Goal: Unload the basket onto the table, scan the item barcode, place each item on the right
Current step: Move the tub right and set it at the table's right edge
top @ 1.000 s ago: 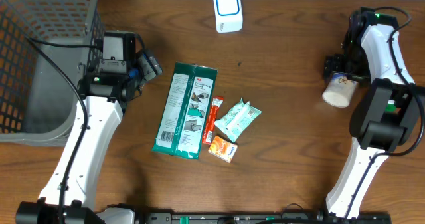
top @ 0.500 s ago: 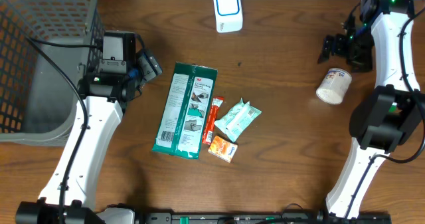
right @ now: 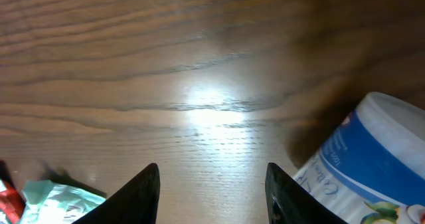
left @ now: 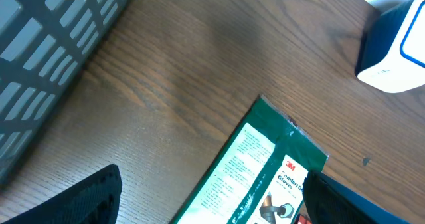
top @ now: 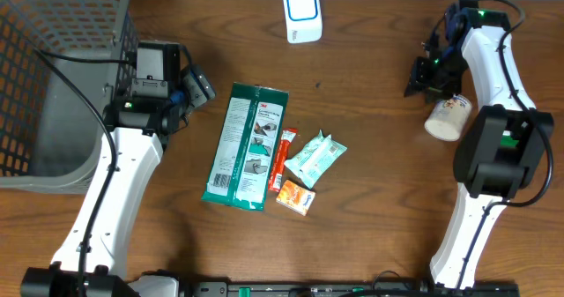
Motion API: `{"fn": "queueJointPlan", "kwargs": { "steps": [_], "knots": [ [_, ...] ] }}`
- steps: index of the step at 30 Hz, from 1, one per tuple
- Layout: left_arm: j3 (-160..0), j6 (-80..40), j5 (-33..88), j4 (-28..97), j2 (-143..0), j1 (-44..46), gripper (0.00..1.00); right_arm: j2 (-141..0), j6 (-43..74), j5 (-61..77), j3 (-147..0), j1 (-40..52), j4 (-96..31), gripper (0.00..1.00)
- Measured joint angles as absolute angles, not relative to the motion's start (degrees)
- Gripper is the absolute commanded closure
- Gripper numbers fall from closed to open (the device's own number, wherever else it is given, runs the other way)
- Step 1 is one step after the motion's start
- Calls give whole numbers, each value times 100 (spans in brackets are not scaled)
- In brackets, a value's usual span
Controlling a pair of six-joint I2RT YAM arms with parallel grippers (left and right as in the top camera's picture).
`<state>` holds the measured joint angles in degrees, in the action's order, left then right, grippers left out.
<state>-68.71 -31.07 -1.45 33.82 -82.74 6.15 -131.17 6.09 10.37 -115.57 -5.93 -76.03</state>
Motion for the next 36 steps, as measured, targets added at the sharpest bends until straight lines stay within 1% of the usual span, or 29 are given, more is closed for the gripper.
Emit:
{"fn": "queueJointPlan", "kwargs": {
  "steps": [12,17,22,36],
  "knots": [
    [-6871,-3107,-145,3380,-8274,615,15,-13117,676,637,-11550,-1068,-8123,48],
    [-6871,-3107,-145,3382,-8274,615,15,-13117,685,353,-11550,-1111,-8401,46],
    [-6871,-3107,-145,3382,-8274,615,15,-13117,696,119,-11550,-1125,-8475,45],
    [-6871,-3107,-145,3382,-8274,615,15,-13117,696,16,-11550,-1140,-8468,43]
  ]
}}
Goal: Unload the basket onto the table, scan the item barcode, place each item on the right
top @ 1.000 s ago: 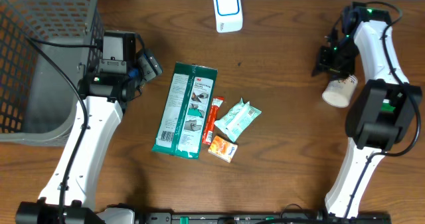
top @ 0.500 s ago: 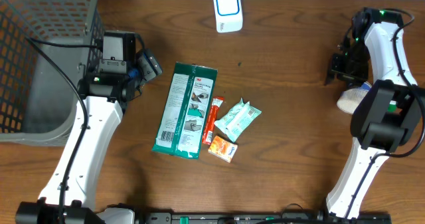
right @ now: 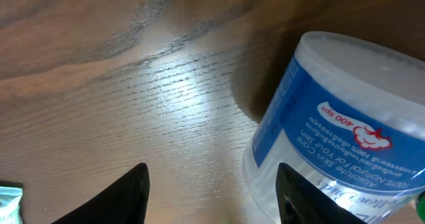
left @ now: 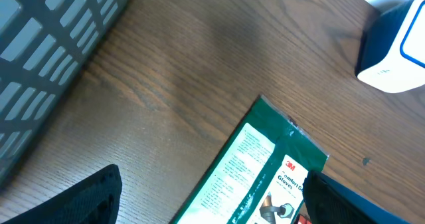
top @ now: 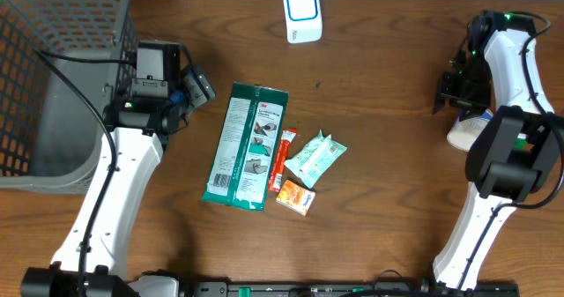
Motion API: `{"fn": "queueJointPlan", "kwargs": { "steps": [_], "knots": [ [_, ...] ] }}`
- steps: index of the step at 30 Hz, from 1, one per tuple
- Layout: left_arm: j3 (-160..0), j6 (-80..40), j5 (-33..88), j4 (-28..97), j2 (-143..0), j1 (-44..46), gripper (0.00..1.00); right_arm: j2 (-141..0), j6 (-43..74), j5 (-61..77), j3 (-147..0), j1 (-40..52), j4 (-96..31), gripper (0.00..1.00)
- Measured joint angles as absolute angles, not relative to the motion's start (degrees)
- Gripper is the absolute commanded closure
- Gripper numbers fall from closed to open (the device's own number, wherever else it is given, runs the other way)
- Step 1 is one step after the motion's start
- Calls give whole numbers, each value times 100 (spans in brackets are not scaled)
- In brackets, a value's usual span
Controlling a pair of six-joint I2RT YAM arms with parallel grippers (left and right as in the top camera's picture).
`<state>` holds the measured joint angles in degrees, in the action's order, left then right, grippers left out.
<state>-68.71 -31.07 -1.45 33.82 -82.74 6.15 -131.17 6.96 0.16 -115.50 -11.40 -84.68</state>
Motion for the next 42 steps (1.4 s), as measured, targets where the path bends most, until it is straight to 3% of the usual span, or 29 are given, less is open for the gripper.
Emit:
{"fn": "queueJointPlan", "kwargs": {
  "steps": [5,7,8,15,16,17,19,23,27,32,33,35,36,37,42],
  "knots": [
    [-6871,-3107,-145,3380,-8274,615,15,-13117,696,45,-11550,-1140,-8357,36],
    [-6871,-3107,-145,3382,-8274,615,15,-13117,687,143,-11568,-1140,-8357,20],
    [-6871,-3107,-145,3380,-8274,615,15,-13117,672,211,-11592,-1140,-8366,1],
    [-6871,-3107,-145,3380,-8274,615,15,-13117,436,1590,-11889,-1140,-8309,1],
    [-6871,-3107,-145,3380,-8274,615,15,-13117,364,1885,-11889,-1140,-8320,5],
    [-6871,-3107,-145,3382,-8274,615,15,-13117,276,2141,-11889,-1138,-8337,18],
    [-6871,-3107,-145,3380,-8274,615,15,-13117,-217,2989,-11889,-1122,-8578,27],
    [-6871,-3107,-145,3380,-8274,615,15,-13117,-1581,4075,-11900,-919,-9253,23],
    [-6871,-3105,-145,3380,-8274,615,15,-13117,-2744,4425,-11865,-408,-9227,25],
    [-6871,-3107,-145,3352,-8274,615,15,-13117,-3114,4517,-11614,143,-8656,28],
    [-6871,-3107,-145,3260,-8274,615,21,-13117,-3155,4530,-11546,252,-8569,28],
    [-6871,-3092,-117,3094,-8274,615,71,-13117,-3199,4543,-11461,375,-8497,30],
    [-6871,-3092,10,3098,-8272,613,85,-13117,-3223,4547,-11415,416,-8473,31],
    [-6871,-3079,176,3135,-8274,609,93,-13117,-3236,4547,-11371,438,-8466,33],
    [-6871,-2746,1494,3778,-8283,989,93,-13117,-3286,4547,-10853,447,-7999,33]
  ]
}}
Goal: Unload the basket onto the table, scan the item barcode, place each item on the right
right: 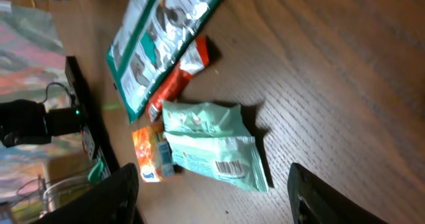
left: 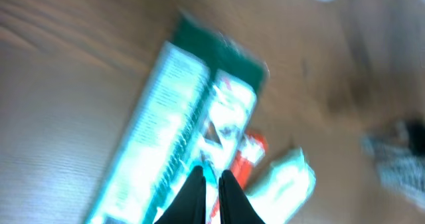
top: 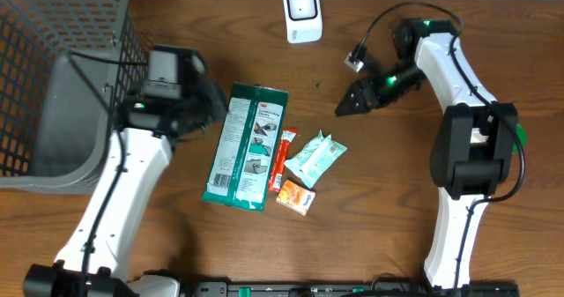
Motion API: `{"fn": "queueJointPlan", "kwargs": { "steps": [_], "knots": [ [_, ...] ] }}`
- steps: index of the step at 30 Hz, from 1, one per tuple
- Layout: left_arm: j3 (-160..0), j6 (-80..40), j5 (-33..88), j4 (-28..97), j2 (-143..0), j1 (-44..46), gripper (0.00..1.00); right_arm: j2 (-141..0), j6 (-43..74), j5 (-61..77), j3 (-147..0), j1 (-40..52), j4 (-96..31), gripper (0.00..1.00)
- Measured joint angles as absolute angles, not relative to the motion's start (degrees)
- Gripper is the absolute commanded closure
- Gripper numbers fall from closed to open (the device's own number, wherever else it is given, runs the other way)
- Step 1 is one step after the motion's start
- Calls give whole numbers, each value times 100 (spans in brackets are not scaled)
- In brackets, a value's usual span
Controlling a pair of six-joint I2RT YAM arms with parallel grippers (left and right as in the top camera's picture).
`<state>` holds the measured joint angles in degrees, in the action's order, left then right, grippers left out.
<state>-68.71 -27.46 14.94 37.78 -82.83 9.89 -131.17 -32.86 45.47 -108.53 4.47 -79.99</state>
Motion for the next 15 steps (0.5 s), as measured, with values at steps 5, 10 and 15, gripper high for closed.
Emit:
{"fn": "queueJointPlan", "kwargs": {
  "steps": [5,10,15],
  "knots": [
    [-6871,-2392,1931,4353,-8466,1953,92,-13117,-3286,4550,-10127,449,-7242,32],
    [-6871,-2272,2071,4316,-9017,2652,92,-13117,-3181,4543,-9570,480,-6388,35],
    [-6871,-2241,2102,4150,-9808,3096,92,-13056,-3009,4783,-9144,628,-5867,35]
  ]
}}
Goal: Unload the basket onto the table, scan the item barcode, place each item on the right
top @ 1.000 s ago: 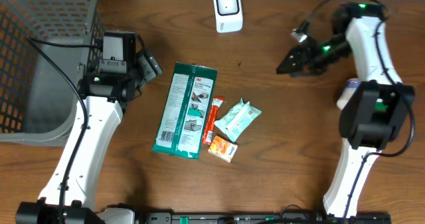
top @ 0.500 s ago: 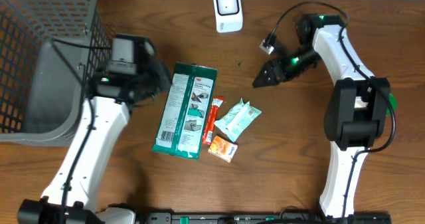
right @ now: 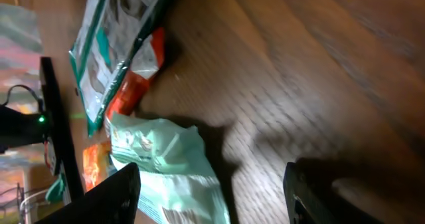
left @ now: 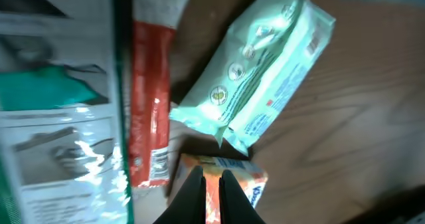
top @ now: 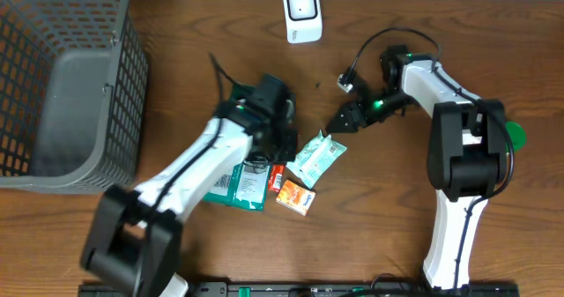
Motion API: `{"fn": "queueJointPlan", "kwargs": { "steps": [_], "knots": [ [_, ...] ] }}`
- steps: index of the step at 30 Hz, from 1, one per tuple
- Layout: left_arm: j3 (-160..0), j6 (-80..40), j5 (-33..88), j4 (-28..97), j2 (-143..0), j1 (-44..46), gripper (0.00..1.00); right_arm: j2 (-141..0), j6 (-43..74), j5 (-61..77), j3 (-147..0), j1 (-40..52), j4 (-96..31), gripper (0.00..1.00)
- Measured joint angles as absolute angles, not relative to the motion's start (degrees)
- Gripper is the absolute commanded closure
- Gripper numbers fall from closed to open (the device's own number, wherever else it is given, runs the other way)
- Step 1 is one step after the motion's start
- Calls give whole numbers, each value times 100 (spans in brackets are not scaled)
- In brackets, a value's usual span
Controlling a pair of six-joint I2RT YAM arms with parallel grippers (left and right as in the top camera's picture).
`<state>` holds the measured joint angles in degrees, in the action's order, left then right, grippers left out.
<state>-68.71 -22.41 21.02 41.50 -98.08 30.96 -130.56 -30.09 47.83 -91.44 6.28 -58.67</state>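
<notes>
Several small items lie mid-table: a green glove package (top: 236, 181), a red stick pack (top: 275, 175), mint-green packets (top: 317, 156) and an orange box (top: 295, 197). The white-and-blue scanner (top: 302, 12) stands at the far edge. My left gripper (top: 280, 138) reaches over the package; in the left wrist view it (left: 212, 197) is shut with nothing in it, right above the orange box (left: 232, 174), next to the red stick (left: 151, 98) and a mint packet (left: 265, 71). My right gripper (top: 339, 123) is open, just right of the mint packets (right: 166, 164).
A grey wire basket (top: 62, 77) fills the left end of the table. The left arm lies across the green package and hides part of it. The right arm's base (top: 471, 156) stands at the right side. A black cable loops above the right gripper.
My left gripper has gone from the green package's upper left edge to the cluster's middle, above the orange box, still shut. My right gripper is lower and closer to the mint packets.
At first my left gripper was open beside the basket and my right gripper open by a white-and-blue tub at the far right. Later the left was shut over the green package and the right was mid-table. Now both are at the small items.
</notes>
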Motion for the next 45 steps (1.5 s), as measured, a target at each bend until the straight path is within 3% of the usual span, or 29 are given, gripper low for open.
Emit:
{"fn": "queueJointPlan", "kwargs": {
  "steps": [7,13,26,37,42,44,45],
  "knots": [
    [-6871,-2239,2110,4036,-10370,3358,92,-13010,-2950,5039,-8899,921,-5743,37],
    [-6871,-2239,2108,3691,-10871,3489,92,-13010,-2902,5033,-8864,1068,-5850,46],
    [-6869,-2241,2038,2480,-11102,3500,91,-13010,-2882,4834,-8801,545,-6519,50],
    [-6869,-2239,1411,2322,-11102,3498,89,-13013,-2873,4805,-8772,563,-7133,57],
    [-6869,-2222,1238,2239,-11102,3498,89,-13013,-2788,4814,-8764,609,-7389,82],
    [-6869,-2222,1184,2228,-11102,3498,89,-13013,-2753,4825,-8757,609,-7397,80],
    [-6869,-2222,1166,2220,-11102,3498,89,-13013,-2746,4818,-8757,609,-7371,72]
  ]
}}
